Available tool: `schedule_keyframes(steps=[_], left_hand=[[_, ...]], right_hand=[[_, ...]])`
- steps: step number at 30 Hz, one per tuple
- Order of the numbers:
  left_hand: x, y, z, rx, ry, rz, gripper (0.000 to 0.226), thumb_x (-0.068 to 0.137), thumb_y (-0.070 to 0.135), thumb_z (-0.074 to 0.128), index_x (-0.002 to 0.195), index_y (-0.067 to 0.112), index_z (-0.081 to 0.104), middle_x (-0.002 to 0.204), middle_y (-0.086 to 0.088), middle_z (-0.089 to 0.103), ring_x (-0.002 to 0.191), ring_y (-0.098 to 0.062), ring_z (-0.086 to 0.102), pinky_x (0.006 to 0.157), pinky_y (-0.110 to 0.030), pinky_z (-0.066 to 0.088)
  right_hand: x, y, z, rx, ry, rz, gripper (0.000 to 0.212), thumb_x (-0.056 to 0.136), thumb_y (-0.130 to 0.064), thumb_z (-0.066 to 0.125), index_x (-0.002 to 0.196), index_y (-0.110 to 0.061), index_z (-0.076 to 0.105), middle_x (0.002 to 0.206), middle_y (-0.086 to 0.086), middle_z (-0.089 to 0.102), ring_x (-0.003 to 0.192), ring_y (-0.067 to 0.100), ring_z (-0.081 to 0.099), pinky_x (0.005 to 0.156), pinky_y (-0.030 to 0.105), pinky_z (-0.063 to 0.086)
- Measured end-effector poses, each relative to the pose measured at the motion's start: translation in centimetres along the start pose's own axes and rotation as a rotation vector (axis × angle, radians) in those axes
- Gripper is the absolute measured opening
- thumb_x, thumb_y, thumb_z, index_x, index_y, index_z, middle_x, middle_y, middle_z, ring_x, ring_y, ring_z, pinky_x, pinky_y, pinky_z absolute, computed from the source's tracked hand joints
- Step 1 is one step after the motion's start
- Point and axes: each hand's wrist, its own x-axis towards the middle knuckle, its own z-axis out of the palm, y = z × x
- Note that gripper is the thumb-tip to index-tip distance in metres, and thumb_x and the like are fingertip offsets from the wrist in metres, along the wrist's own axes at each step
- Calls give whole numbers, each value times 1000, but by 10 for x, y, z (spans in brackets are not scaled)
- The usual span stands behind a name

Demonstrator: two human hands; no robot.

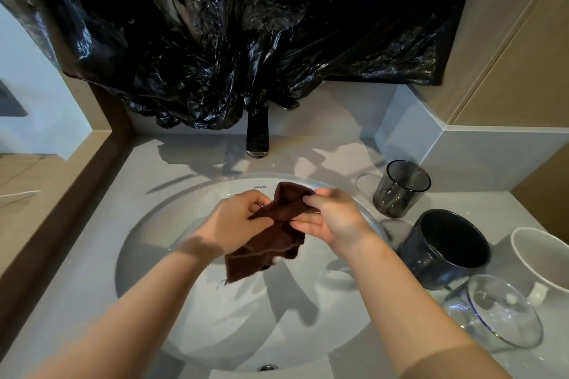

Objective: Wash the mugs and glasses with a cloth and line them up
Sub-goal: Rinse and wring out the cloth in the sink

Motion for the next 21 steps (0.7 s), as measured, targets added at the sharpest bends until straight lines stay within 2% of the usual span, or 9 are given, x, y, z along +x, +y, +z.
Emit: schedule_keyframes(steps=[2,6,9,11,13,15,18,20,21], left_hand=[[2,0,-9,97,-9,35,17,87,21,67,82,35,58,74,10,67,70,-8,66,68,-23,55],[4,-3,-26,200,9,101,12,85,31,68,77,33,59,76,0,66,73,-17,63,69,-32,50],[4,-6,-34,210,-23,122,10,86,31,67,82,23,64,82,3,63,75,-14,61,68,-27,48],[4,-8,-35,98,-56,100,8,87,26,67,82,21,63,76,3,65,70,-15,63,63,-28,50],[2,-9,-34,-60,-89,62,7,88,22,66,84,21,60,71,0,69,65,-16,65,59,-27,50],[1,-9,-33,-140,-94,38,6,88,22,66,87,21,59,69,1,70,62,-16,66,59,-26,50],[-2,-5,-38,-59,-70,28,7,85,28,68,86,24,63,69,2,69,65,-10,64,63,-19,46],[-4,0,-38,-70,-62,-4,12,86,29,68,84,17,66,76,-6,68,71,-12,61,70,-25,45],[-6,4,-37,-129,-59,-31,15,88,27,65,83,13,64,75,-9,66,70,-13,60,71,-26,45]], right_hand=[[-1,0,0,-155,18,-76,36,93,2,46,120,-21,42,86,12,64,56,20,67,62,33,59],[-3,-3,-4,-578,-34,-253,16,87,-9,59,86,-24,64,72,-4,64,69,9,63,66,22,47],[-4,-3,-8,-911,-117,-369,20,78,-18,72,89,-28,60,72,-14,63,79,7,59,71,18,43],[-2,-3,-7,-1047,-30,-490,15,79,-21,72,85,-27,59,73,-14,57,80,11,55,69,19,40],[-1,-3,-7,-1005,18,-565,21,81,-22,70,71,-31,54,78,-11,49,85,15,50,74,24,39],[-2,-4,-8,-832,-6,-500,26,84,-18,65,67,-29,49,80,-7,42,86,13,45,77,22,36],[-5,-5,-11,-529,-72,-286,19,90,-12,50,73,-19,45,77,1,43,77,16,43,74,26,36],[-8,-5,-11,-487,-67,-241,14,91,-13,47,78,-19,45,78,4,47,77,20,47,72,33,42],[-11,-6,-11,-459,-58,-244,13,91,-14,48,80,-19,46,78,5,49,73,20,50,66,31,44]])
